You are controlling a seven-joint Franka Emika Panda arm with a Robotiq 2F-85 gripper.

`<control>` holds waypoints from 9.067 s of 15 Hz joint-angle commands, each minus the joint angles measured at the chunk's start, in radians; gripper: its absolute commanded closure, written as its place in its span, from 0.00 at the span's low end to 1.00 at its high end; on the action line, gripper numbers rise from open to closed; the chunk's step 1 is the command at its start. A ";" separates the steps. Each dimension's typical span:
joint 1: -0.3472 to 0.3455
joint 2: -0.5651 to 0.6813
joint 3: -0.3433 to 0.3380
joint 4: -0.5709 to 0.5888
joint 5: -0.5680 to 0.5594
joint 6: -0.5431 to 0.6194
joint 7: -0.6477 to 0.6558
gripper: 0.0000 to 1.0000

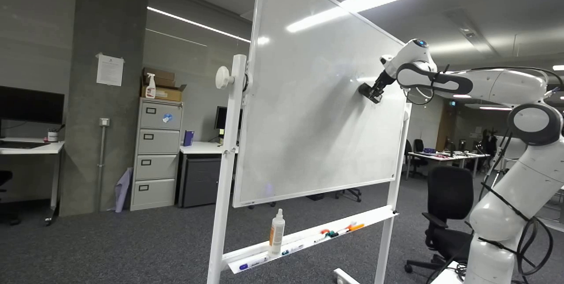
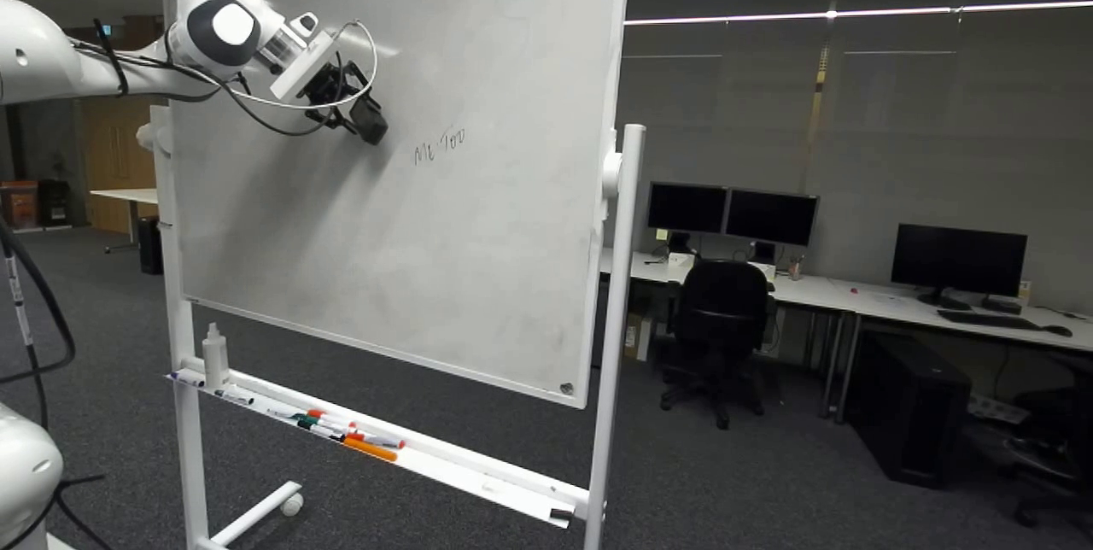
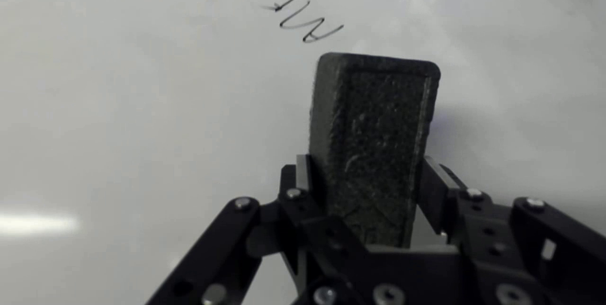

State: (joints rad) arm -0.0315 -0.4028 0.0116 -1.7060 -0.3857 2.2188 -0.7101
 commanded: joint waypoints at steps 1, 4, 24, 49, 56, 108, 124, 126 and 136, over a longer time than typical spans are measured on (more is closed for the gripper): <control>0.022 0.055 0.036 0.144 -0.029 -0.068 0.024 0.66; 0.023 0.077 0.055 0.187 -0.037 -0.091 0.022 0.66; 0.019 0.189 -0.056 0.393 0.006 -0.286 -0.014 0.66; 0.013 0.221 0.044 0.359 -0.062 -0.272 0.032 0.66; 0.010 0.233 0.107 0.418 -0.289 -0.169 0.139 0.66; 0.379 -0.050 -0.171 -0.243 0.648 0.837 -0.481 0.66; 0.451 -0.109 -0.385 -0.285 0.658 0.804 -0.448 0.66; 0.440 -0.116 -0.369 -0.305 0.645 0.784 -0.448 0.66; 0.413 -0.169 -0.281 -0.430 0.614 0.684 -0.443 0.66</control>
State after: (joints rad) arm 0.4017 -0.5266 -0.2897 -2.0916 0.2476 2.9331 -1.1517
